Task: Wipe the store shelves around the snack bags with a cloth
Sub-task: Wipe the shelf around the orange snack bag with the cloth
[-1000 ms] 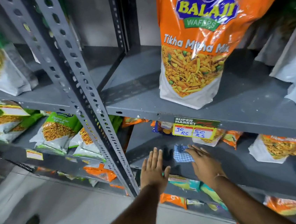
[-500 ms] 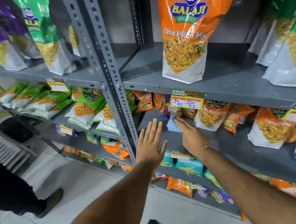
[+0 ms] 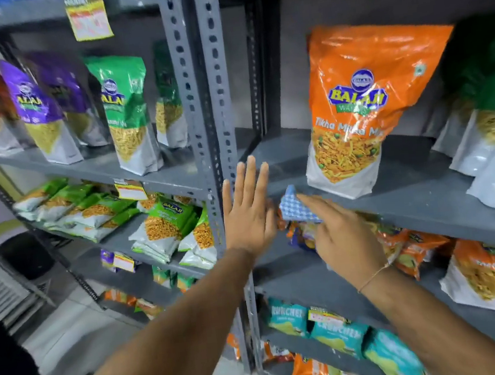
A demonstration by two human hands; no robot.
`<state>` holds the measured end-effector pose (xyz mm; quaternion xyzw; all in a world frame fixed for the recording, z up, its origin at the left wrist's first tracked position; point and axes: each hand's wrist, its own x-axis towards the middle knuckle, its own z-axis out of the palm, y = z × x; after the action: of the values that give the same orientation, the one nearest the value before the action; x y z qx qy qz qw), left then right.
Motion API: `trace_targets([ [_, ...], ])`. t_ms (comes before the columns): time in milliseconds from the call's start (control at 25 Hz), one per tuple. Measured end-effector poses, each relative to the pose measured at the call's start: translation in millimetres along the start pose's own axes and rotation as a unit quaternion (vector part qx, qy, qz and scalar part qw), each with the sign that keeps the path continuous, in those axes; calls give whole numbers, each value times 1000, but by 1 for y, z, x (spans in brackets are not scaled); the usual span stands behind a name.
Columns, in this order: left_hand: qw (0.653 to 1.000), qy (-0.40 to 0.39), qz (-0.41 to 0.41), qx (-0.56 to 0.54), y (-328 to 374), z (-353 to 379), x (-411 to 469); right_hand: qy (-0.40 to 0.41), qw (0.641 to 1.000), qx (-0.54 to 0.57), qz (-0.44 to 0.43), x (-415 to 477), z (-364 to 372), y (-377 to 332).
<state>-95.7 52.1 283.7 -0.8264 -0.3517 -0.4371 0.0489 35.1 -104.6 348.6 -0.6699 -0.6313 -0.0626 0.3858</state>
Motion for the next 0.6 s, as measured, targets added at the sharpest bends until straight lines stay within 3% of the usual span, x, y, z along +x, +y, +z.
trace_targets([
  [160, 997, 76, -13, -19, -24, -11, 73, 74, 997, 21, 16, 73, -5, -26],
  [280, 992, 124, 21, -2, -40, -3, 99, 97, 993, 25, 60, 122, 17, -27],
  [400, 987, 148, 65, -11, -58, 12, 105, 40, 995, 38, 81, 170, 50, -25],
  [480, 983, 156, 95, -16, -62, 19, 102, -20, 986, 126, 107, 206, 69, -20],
  [520, 982, 157, 108, -13, -65, 21, 103, -39, 986, 111, 120, 232, 81, -7],
  [600, 976, 176, 127, -15, -68, 21, 106, -82, 985, -39, 143, 283, 108, 37],
])
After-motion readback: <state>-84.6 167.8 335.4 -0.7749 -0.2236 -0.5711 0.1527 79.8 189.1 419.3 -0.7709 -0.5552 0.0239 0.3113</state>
